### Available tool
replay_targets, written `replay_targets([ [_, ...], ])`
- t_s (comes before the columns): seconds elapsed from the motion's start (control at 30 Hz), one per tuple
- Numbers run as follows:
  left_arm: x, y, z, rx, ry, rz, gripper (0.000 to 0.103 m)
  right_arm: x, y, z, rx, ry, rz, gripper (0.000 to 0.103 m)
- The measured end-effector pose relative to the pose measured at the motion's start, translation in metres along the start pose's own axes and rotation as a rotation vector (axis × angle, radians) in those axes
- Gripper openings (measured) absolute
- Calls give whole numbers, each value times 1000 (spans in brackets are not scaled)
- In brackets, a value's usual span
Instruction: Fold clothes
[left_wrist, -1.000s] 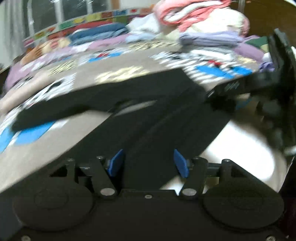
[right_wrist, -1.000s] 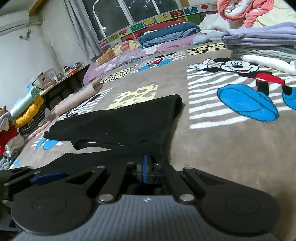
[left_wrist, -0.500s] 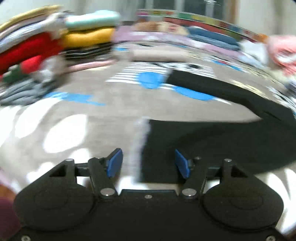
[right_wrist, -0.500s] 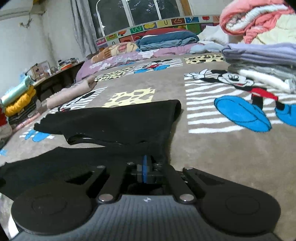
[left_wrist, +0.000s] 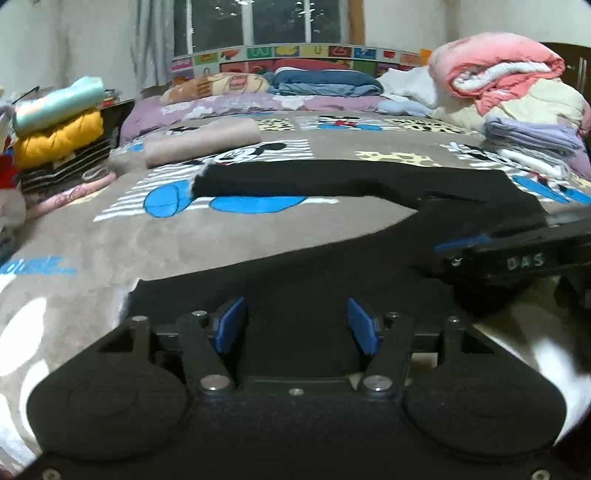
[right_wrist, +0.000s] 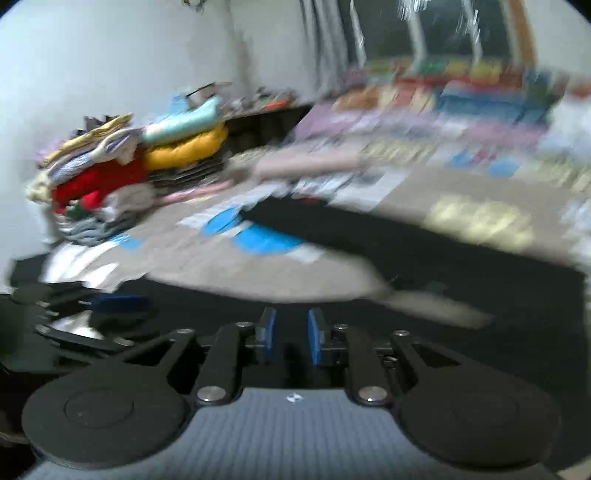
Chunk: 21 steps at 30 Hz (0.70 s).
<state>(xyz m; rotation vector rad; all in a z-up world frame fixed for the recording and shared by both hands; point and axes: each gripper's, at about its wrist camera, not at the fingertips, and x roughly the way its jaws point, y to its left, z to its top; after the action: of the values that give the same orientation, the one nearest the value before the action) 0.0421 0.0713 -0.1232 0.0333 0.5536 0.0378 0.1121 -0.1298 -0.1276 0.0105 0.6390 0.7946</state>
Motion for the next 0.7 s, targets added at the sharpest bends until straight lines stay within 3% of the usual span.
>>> replay_targets([
  [0.07,0,5,3,-14,-5,9,61,-1,-19,-4,100,-11,-2,23],
  [0.2,0,18,5,-44,7,22,61,-41,-70,-2,178,-62,-253,28],
  [0.33,-10,25,9,-23,7,42,61,-92,-123,-18,318,-144,-355,29],
  [0.37,-12,28,12,-18,10,37,61,-107,-131,-21,334,-174,-387,34],
  [0.4,-14,30,14,-13,12,32,61,-118,-131,-24,317,-196,-420,42],
  [0.5,-26,35,24,29,3,-10,61,-144,-129,-33,245,-231,-470,43],
  [0.57,-34,30,30,117,-8,-23,62,-151,-119,-38,153,-222,-486,43],
  [0.7,-47,6,26,431,-23,8,63,-156,-84,-48,-96,-175,-513,42],
])
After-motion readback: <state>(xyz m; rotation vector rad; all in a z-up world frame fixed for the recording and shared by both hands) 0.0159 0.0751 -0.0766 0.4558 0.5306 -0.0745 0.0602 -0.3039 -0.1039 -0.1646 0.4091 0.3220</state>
